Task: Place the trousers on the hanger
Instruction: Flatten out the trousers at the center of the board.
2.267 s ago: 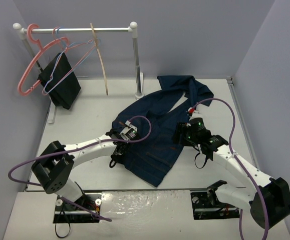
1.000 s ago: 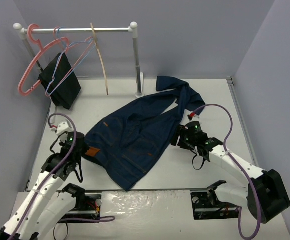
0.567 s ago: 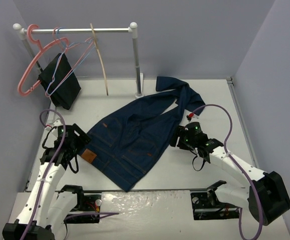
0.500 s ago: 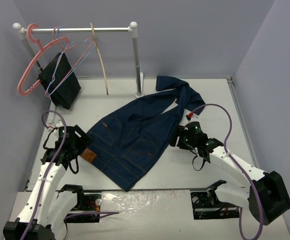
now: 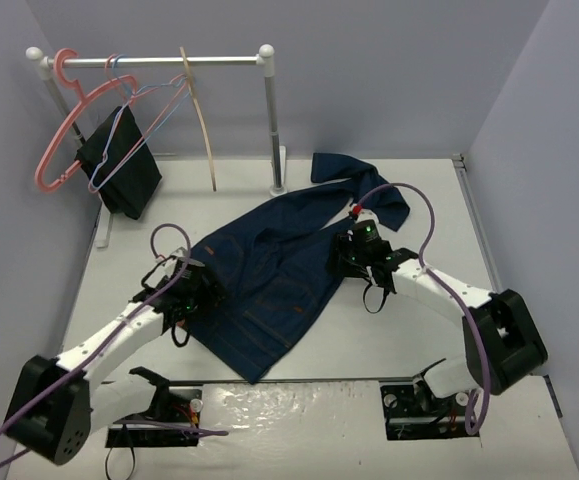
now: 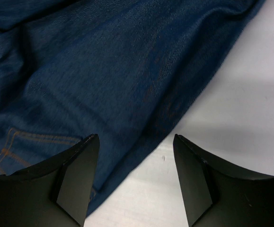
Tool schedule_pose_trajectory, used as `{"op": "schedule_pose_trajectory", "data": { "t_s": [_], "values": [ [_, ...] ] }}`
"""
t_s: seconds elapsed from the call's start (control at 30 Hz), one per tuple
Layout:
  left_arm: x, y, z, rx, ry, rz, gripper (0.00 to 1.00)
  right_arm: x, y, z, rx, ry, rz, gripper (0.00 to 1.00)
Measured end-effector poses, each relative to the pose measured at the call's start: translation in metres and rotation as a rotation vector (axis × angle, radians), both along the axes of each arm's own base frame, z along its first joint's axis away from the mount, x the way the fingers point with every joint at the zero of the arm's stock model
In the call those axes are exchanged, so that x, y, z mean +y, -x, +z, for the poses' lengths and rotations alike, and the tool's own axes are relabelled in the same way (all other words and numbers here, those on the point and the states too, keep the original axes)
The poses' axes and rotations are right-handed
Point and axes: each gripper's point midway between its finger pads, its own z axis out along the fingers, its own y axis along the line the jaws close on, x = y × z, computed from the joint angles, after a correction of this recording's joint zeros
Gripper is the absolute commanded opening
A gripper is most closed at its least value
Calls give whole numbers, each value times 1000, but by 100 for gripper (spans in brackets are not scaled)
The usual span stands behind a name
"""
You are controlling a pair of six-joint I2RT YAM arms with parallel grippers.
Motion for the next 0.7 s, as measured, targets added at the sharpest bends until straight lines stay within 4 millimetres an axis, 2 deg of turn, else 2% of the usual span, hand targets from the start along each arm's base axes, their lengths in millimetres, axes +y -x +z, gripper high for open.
{"op": "schedule_pose_trajectory", "data": {
  "t_s": [0.07, 0.17, 0.27, 0.37, 0.4, 0.43, 0.53, 0.63, 0.7],
  "values": [
    [-4, 1, -16, 49, -17, 4, 67, 2, -7, -12, 16, 31, 2, 58],
    [-2, -7, -22, 56, -36, 35, 67, 1, -7, -35, 60, 80, 2, 54],
    [0, -17, -23, 61, -51, 62, 67, 1, -5, -53, 86, 121, 1, 42],
    [7, -30, -24, 74, -59, 100, 67, 9, -5, -56, 61, 138, 13, 27],
    [11, -35, -24, 79, -61, 116, 67, 12, -2, -57, 53, 148, 19, 19],
    [17, -40, -24, 83, -62, 134, 67, 17, 2, -58, 46, 152, 31, 12],
    [43, -56, -24, 95, -61, 210, 67, 40, 20, -59, 28, 132, 82, 6],
    [80, -64, -24, 118, -79, 300, 67, 65, 46, -59, 37, 106, 148, 5],
    [105, -66, -25, 141, -99, 356, 67, 87, 71, -59, 54, 101, 227, 5]
  ]
}}
